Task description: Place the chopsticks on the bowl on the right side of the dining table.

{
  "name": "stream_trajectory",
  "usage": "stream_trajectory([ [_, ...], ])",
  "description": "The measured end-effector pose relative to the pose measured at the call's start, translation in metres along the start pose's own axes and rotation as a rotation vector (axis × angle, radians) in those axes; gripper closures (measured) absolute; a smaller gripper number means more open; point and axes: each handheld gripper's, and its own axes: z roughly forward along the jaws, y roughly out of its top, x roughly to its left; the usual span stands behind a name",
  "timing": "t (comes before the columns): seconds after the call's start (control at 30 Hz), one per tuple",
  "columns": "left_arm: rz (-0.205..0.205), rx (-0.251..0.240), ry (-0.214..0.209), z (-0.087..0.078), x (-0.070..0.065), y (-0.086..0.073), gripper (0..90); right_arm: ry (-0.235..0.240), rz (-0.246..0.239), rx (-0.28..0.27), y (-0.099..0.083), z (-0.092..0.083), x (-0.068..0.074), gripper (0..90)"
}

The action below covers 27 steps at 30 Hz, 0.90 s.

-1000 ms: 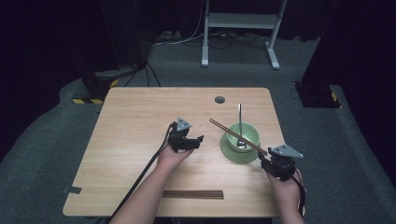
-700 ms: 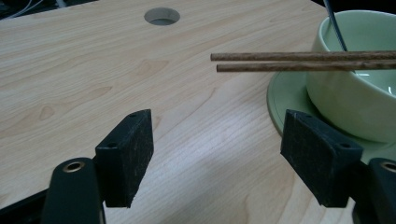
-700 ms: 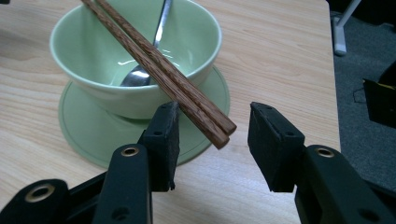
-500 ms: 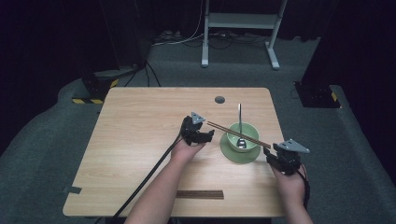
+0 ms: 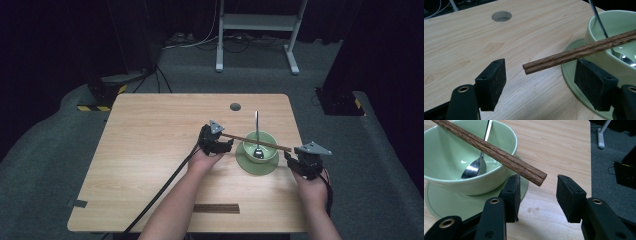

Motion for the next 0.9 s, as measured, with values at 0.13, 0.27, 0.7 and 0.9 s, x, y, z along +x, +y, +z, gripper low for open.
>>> stream_trajectory([
  [0.13, -0.012, -0.006, -0.023, 0.002, -0.003, -0.001, 26.2, -0.006, -0.012, 0.007, 0.006, 0.003, 0.001, 55.9],
  [0.27, -0.018, -0.019, -0.038, 0.001, -0.009, -0.002, 27.8, -0.003, -0.022, 0.012, 0.01, 0.005, 0.001, 56.0],
  [0.7, 0.002, -0.007, -0.037, -0.013, -0.018, -0.009, 34.9, 0.006, -0.036, 0.012, 0.009, 0.004, 0.005, 54.1],
  [0.9, -0.009, -0.027, -0.045, -0.025, -0.019, -0.019, 38.1, 0.004, -0.044, 0.013, 0.005, 0.002, 0.009, 54.5],
])
